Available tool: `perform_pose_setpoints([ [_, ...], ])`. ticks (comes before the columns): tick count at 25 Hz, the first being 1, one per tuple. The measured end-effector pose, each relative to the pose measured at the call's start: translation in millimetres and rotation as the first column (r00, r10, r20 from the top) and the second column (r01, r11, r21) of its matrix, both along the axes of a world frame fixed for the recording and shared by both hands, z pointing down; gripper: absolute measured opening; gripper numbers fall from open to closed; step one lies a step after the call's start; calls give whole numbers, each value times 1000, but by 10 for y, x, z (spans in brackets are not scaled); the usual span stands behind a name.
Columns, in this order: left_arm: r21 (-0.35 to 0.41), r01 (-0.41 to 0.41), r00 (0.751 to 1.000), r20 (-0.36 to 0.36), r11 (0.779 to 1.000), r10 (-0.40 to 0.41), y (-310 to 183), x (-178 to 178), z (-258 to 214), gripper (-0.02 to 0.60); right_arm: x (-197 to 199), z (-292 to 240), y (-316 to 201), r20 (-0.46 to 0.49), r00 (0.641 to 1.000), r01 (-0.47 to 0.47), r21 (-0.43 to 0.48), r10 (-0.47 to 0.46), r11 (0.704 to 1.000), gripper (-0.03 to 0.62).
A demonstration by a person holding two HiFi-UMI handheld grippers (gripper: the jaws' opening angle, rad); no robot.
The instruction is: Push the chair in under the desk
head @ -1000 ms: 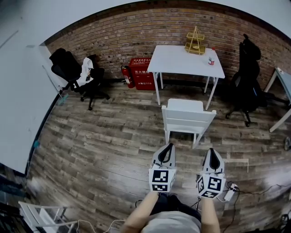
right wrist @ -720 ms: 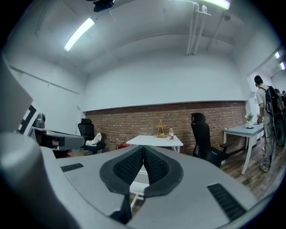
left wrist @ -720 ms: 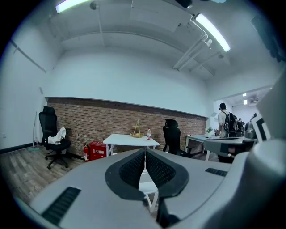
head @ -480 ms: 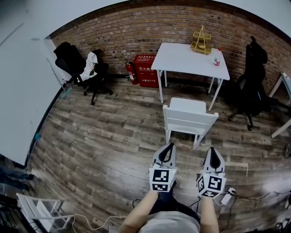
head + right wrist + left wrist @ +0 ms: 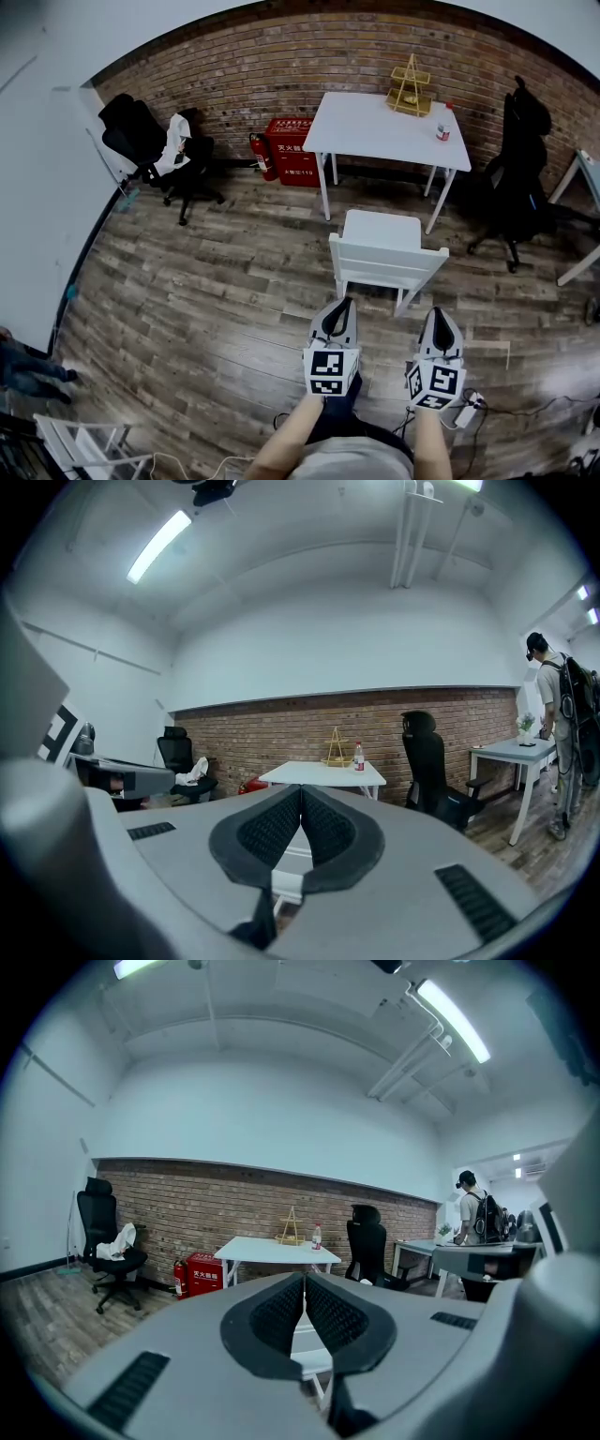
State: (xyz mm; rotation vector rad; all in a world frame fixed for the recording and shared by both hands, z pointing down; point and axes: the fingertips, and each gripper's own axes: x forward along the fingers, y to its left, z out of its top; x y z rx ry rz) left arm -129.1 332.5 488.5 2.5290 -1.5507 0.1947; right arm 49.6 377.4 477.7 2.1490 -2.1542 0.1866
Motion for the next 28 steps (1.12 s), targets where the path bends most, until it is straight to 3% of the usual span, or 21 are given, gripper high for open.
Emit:
perform_pose_setpoints([
  [18,-40,-42,999,23,998,42,-1227,-119,155,20,114,115,-1121,-9,998,-66,-35,65,997,17],
  [28,-74,-27,998,48,997,31,-1670,-238,335,20,233,256,-1479,-17,996,-94,-73,93,993,17],
])
